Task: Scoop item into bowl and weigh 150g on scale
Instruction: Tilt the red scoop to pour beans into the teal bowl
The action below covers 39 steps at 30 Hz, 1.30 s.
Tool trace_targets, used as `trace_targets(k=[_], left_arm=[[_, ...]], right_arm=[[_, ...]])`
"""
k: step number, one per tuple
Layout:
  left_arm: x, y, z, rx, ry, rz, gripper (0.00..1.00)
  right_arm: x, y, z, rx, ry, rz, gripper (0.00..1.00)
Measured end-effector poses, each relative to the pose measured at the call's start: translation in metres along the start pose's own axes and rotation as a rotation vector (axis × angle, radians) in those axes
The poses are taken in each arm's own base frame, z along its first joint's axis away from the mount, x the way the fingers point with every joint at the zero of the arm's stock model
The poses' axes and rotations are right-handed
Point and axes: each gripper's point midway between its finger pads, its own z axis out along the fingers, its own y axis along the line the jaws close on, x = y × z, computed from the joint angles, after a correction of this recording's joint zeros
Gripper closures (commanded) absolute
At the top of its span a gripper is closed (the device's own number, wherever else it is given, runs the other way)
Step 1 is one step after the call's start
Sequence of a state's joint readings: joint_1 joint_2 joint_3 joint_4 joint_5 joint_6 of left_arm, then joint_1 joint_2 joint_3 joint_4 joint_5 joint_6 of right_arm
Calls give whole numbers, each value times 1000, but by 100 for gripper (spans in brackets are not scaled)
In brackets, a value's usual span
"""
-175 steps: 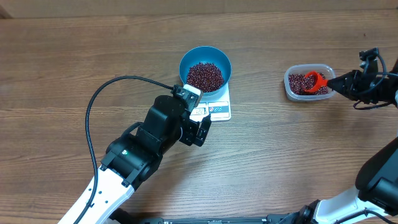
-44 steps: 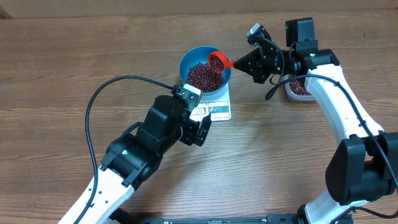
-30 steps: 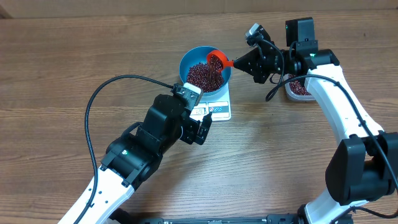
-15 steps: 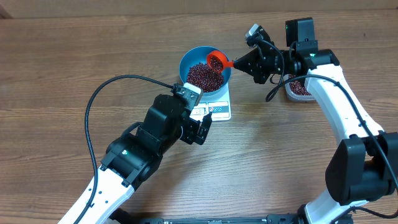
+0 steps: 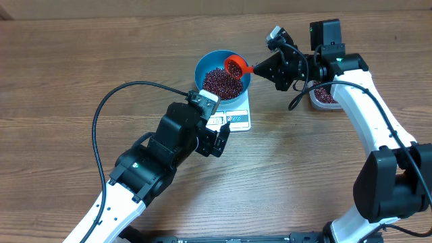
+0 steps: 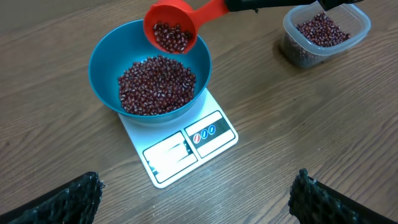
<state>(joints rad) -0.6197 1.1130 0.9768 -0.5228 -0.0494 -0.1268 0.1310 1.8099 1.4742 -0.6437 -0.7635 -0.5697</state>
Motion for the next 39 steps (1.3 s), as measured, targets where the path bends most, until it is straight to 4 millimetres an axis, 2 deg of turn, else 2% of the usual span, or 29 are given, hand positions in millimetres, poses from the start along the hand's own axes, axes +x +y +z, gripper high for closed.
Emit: trace_targets(k=[7, 20, 39], left_arm=[[0, 0, 0, 1, 0, 0, 1], [0, 0, 0, 0, 0, 0, 1], [0, 0, 0, 0, 0, 0, 1]], right_arm=[[0, 0, 0, 0, 0, -11, 96], [-2, -1, 0, 5, -7, -200, 96], [-9, -7, 0, 32, -26, -276, 96]])
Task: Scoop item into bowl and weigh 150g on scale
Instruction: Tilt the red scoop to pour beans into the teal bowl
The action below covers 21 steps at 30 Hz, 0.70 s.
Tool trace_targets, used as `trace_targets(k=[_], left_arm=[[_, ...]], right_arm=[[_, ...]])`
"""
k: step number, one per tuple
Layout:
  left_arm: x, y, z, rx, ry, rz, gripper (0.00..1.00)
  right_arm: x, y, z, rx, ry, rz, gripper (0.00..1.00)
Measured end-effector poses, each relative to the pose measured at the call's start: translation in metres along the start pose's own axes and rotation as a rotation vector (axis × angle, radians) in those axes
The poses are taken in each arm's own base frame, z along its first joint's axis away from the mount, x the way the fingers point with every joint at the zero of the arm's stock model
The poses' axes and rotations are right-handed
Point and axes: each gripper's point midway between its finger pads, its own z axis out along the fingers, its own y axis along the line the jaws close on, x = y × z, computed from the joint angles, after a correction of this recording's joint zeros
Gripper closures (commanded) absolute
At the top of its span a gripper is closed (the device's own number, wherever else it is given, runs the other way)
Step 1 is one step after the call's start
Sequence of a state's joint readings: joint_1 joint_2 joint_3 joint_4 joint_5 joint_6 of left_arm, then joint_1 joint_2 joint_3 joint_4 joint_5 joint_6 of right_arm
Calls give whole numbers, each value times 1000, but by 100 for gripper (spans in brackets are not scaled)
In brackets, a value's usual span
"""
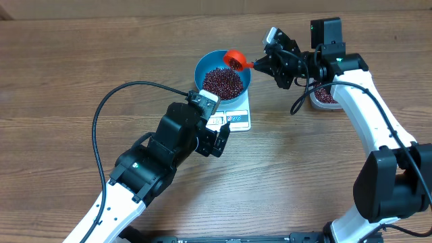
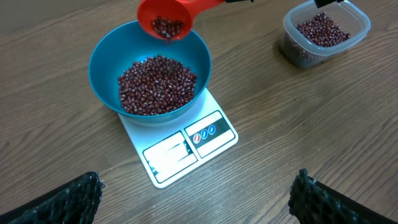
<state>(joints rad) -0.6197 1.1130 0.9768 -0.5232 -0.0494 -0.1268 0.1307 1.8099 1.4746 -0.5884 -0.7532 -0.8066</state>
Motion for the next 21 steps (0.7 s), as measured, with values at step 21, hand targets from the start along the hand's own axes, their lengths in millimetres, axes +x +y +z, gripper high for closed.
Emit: trace_targets(k=[21], left_arm=[[0, 0, 0, 0, 0, 0, 0]], right_arm=[[1, 0, 0, -1, 3, -11, 96]])
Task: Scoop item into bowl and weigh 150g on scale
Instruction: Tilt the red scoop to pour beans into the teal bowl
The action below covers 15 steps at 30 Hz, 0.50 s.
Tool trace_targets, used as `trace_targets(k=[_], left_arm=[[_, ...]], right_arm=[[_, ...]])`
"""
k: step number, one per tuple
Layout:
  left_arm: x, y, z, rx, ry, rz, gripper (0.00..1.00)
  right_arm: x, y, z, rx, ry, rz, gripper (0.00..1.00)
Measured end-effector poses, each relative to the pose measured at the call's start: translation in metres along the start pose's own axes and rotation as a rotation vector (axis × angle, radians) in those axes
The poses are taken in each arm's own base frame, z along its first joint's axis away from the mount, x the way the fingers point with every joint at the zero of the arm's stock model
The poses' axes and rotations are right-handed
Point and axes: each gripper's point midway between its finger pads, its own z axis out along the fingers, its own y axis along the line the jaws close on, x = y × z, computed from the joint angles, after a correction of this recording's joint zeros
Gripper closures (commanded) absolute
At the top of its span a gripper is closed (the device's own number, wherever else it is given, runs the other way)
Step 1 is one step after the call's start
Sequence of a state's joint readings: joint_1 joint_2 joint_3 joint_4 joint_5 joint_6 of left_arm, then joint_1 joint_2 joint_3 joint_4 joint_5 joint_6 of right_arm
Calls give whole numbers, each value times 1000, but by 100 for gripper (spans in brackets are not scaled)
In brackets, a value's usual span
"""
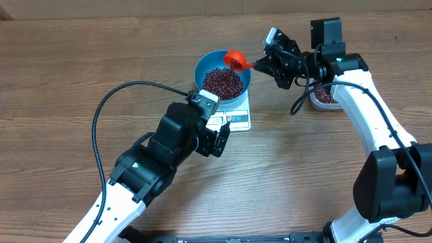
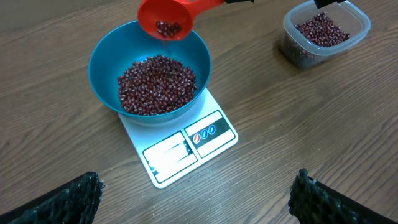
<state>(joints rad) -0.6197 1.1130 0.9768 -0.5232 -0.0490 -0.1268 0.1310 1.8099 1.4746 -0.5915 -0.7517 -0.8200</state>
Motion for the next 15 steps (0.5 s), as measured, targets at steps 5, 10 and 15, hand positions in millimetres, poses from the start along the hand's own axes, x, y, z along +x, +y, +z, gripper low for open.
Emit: trace_targets(k=[5, 10, 15], left_arm=[[0, 0, 0, 0, 0, 0, 1], [0, 0, 0, 0, 0, 0, 0], [0, 0, 0, 0, 0, 0, 1]], right_arm=[[0, 0, 0, 0, 1, 1, 96], [0, 0, 0, 0, 1, 0, 96], [0, 0, 0, 0, 1, -5, 96]])
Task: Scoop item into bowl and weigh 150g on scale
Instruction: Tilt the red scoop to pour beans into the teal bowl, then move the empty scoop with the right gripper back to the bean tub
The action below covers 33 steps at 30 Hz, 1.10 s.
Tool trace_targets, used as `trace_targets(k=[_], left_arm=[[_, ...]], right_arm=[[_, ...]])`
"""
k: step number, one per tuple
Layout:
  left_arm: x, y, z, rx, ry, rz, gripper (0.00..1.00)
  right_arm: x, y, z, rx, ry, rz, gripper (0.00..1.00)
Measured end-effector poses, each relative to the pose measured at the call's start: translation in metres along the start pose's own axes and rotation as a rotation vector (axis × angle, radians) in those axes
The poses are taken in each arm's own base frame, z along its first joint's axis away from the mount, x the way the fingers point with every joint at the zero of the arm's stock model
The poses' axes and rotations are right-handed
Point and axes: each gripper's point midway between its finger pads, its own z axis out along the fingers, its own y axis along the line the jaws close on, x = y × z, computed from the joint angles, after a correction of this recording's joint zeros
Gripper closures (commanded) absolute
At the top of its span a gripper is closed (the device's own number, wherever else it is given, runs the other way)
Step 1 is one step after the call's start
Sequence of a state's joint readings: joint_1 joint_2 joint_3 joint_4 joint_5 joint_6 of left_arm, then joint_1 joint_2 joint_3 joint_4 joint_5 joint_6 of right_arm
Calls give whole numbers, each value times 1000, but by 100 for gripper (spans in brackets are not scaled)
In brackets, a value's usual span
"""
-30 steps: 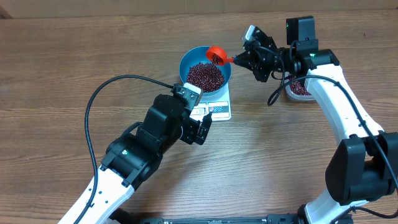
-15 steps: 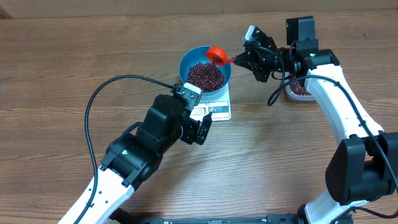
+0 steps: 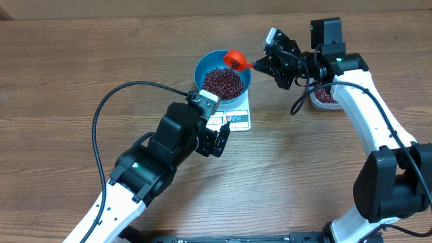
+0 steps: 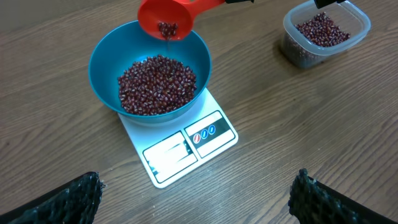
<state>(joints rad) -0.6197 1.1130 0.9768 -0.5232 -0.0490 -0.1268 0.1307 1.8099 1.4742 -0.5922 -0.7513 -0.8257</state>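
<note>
A blue bowl [image 4: 149, 68] full of red beans rests on a white scale [image 4: 180, 146]. Over the bowl's far rim hangs a tilted red scoop [image 4: 166, 18] with a few beans left in it; my right gripper [image 3: 264, 64] is shut on its handle. A bean or two is dropping from the scoop's lip. The clear tub of beans [image 4: 323, 34] stands to the right of the scale. My left gripper [image 4: 196, 199] is open, well short of the scale, with nothing between its fingers [image 4: 68, 199]. The overhead view shows the same bowl [image 3: 223, 77] and scoop [image 3: 234, 59].
The right arm [image 3: 364, 115] reaches in from the right over the tub [image 3: 325, 96]. The left arm [image 3: 162, 152] and its black cable [image 3: 101, 115] lie in front of the scale [image 3: 233, 118]. Bare wooden table [image 3: 67, 67] lies all round.
The scoop holds fewer beans than before. It stays tilted over the bowl's far rim in the same place. Neither arm has visibly moved.
The scoop was first low over the bowl, nearly full of beans. Later it stood higher at the far rim, tilted, with fewer beans. The load has kept shrinking, and only a few beans are in it now.
</note>
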Motion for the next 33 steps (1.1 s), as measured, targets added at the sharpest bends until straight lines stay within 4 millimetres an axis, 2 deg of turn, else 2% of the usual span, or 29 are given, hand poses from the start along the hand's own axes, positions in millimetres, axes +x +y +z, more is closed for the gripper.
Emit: trace_targets(k=[9, 17, 23, 30, 33], left_arm=[[0, 0, 0, 0, 0, 0, 1], [0, 0, 0, 0, 0, 0, 0], [0, 0, 0, 0, 0, 0, 1], [0, 0, 0, 0, 1, 0, 1], [0, 0, 0, 0, 1, 0, 0]], right_arm=[[0, 0, 0, -1, 1, -26, 96], [1, -1, 0, 7, 10, -221, 96], [2, -2, 0, 11, 16, -296, 96], [0, -4, -2, 22, 12, -260, 96], [-9, -4, -11, 47, 4, -195, 96]])
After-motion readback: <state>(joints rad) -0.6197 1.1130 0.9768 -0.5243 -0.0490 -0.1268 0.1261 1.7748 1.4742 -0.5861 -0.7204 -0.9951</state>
